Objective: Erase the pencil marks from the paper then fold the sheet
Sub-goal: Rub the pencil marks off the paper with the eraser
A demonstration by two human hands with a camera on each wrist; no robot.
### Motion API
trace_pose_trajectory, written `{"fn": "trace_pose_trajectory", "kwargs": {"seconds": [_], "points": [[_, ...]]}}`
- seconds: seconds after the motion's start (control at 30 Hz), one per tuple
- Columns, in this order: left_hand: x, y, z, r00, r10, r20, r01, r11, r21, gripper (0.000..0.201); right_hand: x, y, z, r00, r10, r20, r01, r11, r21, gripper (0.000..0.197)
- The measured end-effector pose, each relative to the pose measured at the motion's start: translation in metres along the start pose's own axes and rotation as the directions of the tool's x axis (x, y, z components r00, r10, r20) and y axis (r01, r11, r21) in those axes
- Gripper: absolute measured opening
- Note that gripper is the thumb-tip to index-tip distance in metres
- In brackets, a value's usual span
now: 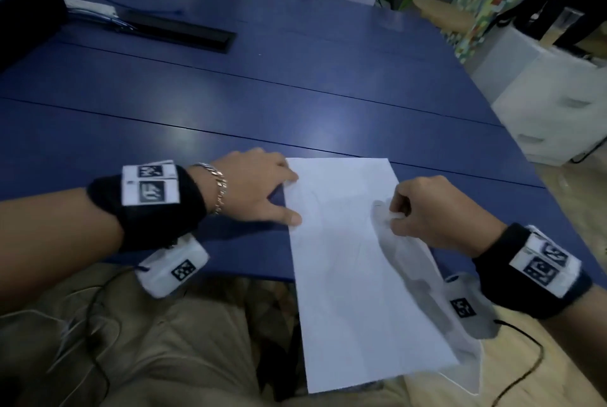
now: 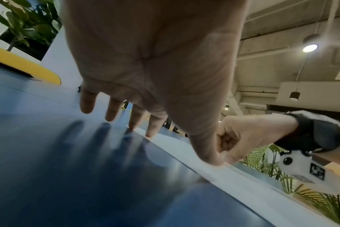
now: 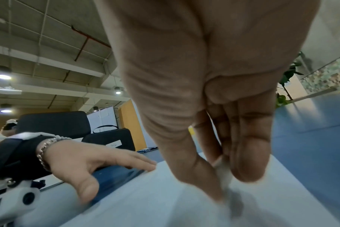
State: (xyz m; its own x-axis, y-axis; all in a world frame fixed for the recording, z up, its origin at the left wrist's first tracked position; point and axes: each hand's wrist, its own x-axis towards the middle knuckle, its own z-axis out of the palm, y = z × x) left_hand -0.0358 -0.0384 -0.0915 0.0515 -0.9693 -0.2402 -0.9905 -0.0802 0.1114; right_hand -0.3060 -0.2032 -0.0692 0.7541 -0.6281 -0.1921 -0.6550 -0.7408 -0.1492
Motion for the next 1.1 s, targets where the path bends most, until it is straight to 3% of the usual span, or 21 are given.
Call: {"fn": "trace_pose_trajectory", "kwargs": {"seconds": [0.13, 0.23, 0.37, 0.63, 0.7, 0.83, 1.0, 1.1], "points": [[0.004, 0.010, 0.006, 0.986, -0.080, 0.146, 0.076, 0.997, 0.028, 0.127, 0.003, -0.008, -0.013, 0.990, 0.001, 0.143, 0.011, 0.996, -0.086, 0.008], [0.009, 0.004, 0.008, 0.982, -0.084, 0.170, 0.085, 0.996, 0.004, 0.136, 0.014, -0.020, -0.027, 0.988, -0.101, 0.118, 0.108, 0.993, -0.051, 0.005], [0.014, -0.002, 0.010, 0.977, -0.097, 0.188, 0.096, 0.995, 0.011, 0.140, 0.040, -0.051, -0.029, 0.968, -0.251, 0.006, 0.248, 0.959, 0.135, 0.011], [0.017, -0.003, 0.009, 0.975, -0.038, 0.217, 0.044, 0.999, -0.022, 0.148, 0.084, -0.084, 0.001, 0.947, -0.302, -0.108, 0.314, 0.942, 0.116, 0.022], [0.017, -0.005, 0.010, 0.971, -0.033, 0.237, 0.050, 0.997, -0.066, 0.153, 0.082, -0.086, 0.000, 0.943, -0.322, -0.080, 0.329, 0.938, 0.107, 0.023], [0.016, -0.005, 0.012, 0.965, -0.038, 0.258, 0.061, 0.995, -0.082, 0.157, 0.075, -0.085, -0.007, 0.923, -0.370, 0.110, 0.359, 0.927, 0.108, 0.021], [0.016, -0.004, 0.011, 0.964, -0.031, 0.263, 0.056, 0.994, -0.089, 0.156, 0.080, -0.087, -0.004, 0.937, -0.340, -0.077, 0.347, 0.933, 0.097, 0.025], [0.016, -0.005, 0.011, 0.963, -0.038, 0.267, 0.063, 0.994, -0.084, 0.157, 0.073, -0.088, -0.007, 0.923, -0.377, 0.082, 0.369, 0.925, 0.092, 0.025]]}}
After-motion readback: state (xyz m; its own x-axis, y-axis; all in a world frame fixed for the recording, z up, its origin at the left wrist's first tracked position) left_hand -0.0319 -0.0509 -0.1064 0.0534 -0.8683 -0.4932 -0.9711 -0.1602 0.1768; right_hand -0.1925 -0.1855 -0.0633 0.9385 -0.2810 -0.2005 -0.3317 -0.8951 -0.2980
